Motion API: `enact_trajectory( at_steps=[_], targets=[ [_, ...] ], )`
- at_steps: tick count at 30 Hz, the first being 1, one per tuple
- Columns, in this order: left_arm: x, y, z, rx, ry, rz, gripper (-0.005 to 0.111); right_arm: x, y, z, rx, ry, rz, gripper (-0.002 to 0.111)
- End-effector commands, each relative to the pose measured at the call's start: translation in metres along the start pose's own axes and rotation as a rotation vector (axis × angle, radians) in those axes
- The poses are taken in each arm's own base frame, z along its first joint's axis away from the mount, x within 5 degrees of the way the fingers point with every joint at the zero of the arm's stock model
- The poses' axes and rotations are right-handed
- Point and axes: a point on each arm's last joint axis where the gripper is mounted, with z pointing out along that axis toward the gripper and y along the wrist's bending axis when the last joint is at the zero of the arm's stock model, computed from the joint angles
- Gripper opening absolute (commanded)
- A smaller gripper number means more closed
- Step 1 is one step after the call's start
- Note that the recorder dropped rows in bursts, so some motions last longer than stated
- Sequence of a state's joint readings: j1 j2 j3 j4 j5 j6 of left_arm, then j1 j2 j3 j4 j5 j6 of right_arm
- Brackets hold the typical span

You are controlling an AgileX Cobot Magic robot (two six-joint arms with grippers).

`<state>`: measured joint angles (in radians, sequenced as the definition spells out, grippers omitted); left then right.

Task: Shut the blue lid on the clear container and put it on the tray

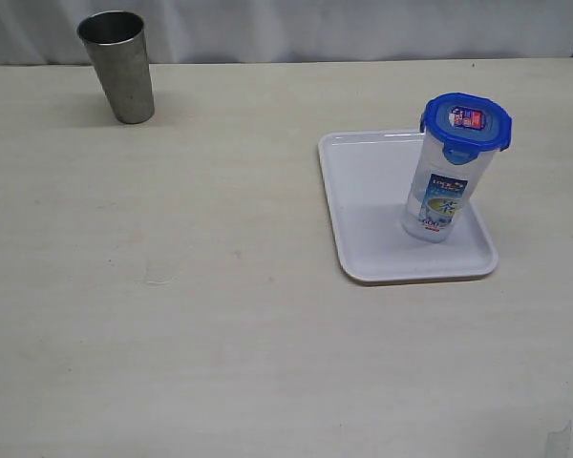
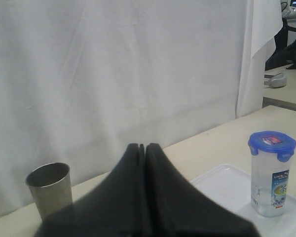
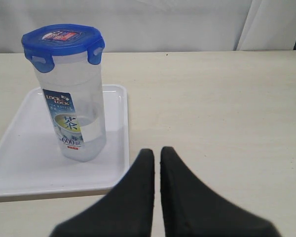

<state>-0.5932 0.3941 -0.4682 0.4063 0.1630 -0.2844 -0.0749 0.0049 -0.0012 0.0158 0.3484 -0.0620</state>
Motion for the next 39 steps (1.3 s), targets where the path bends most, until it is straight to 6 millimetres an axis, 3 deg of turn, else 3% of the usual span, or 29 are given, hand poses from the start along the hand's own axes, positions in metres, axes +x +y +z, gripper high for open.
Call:
enact_trajectory(
  at_steps=[1, 8, 12, 22, 30, 39],
  targets=[
    [0.001, -0.001, 0.000, 0.007, -0.001, -0.042, 0.000, 0.000, 0.000, 0.000, 0.004, -0.006, 0.003, 0.005],
    [0.003, -0.004, 0.000, 0.038, 0.013, -0.021, 0.000, 0.000, 0.000, 0.000, 0.004, -0.006, 0.003, 0.005],
    [0.027, 0.004, 0.000, -0.080, -0.001, -0.023, 0.000, 0.000, 0.000, 0.000, 0.004, -0.006, 0.003, 0.005],
    [0.082, 0.011, -0.036, -0.372, -0.105, -0.002, 0.000, 0.000, 0.000, 0.000, 0.004, -0.006, 0.003, 0.005],
    [0.095, 0.013, -0.044, -0.496, -0.131, -0.037, 0.000, 0.000, 0.000, 0.000, 0.004, -0.006, 0.003, 0.005],
    [0.097, 0.013, -0.044, -0.501, -0.110, -0.041, 0.000, 0.000, 0.000, 0.000, 0.004, -0.006, 0.003, 0.005]
  ],
)
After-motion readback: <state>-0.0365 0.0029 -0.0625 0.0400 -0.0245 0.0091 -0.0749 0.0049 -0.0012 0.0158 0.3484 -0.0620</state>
